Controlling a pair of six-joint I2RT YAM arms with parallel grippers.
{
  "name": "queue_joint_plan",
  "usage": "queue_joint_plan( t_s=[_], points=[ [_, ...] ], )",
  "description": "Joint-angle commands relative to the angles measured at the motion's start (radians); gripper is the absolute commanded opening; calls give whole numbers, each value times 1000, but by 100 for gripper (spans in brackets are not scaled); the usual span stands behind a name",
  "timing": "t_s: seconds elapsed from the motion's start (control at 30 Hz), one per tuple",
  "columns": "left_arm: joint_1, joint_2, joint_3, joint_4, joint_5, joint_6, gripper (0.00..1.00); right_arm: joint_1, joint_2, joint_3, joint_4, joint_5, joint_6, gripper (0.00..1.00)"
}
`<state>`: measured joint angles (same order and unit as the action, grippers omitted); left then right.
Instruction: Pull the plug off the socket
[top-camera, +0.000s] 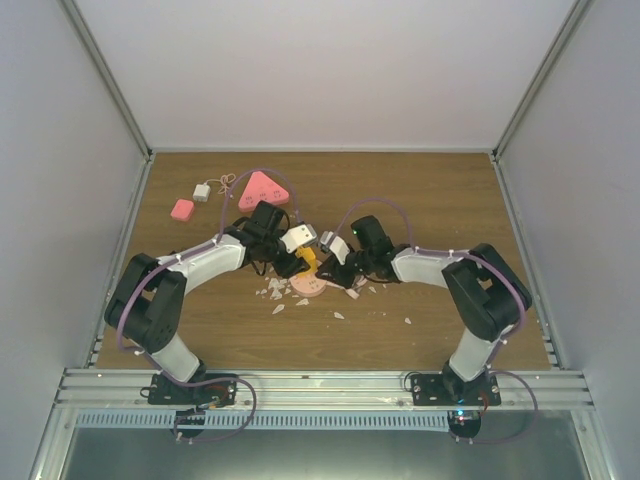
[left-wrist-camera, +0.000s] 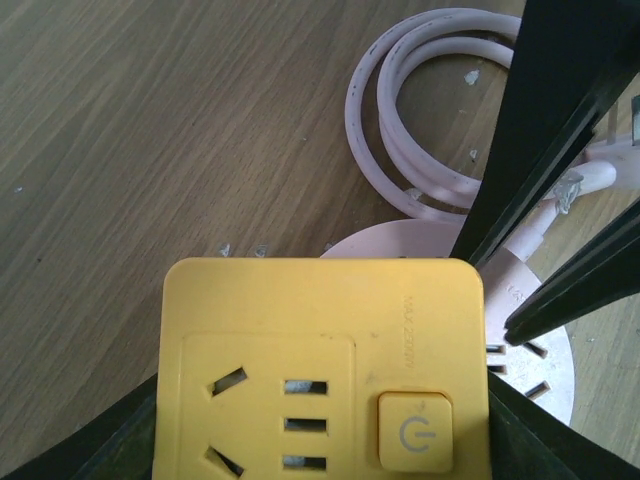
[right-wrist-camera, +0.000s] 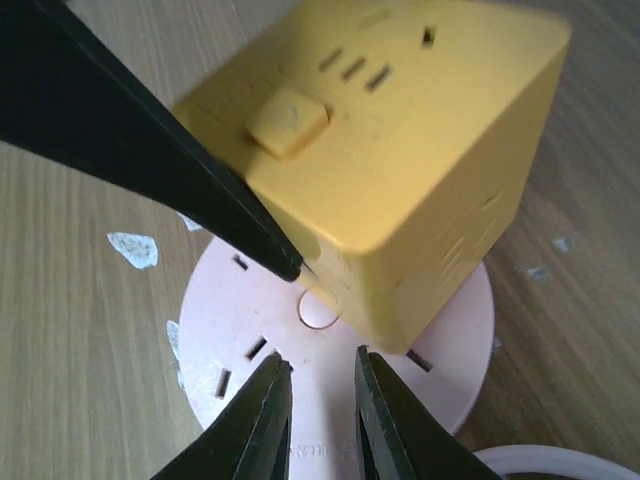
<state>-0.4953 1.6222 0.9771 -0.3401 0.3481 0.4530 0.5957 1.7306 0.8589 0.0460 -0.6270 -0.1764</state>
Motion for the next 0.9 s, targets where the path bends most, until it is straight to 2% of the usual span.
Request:
queue_joint_plan(
  t_s=[0.0, 0.2, 0.47, 0.77, 0.87],
  points=[
    [0, -4, 51, 71, 49, -42, 7, 15, 63, 15, 19, 10, 17, 20],
    [-2, -15, 81, 46, 70, -63, 6, 15, 135, 9, -1, 2, 51, 19],
    [-15, -74, 64, 50, 167, -82, 5, 15, 176, 20, -14, 21, 61, 18],
    [-112, -190, -57, 170, -20, -7, 2, 15, 210, 33, -29, 40, 57, 17],
    [-118, -216, -71, 177, -17, 2, 2, 15, 216, 35, -31, 40, 55, 17]
  ],
)
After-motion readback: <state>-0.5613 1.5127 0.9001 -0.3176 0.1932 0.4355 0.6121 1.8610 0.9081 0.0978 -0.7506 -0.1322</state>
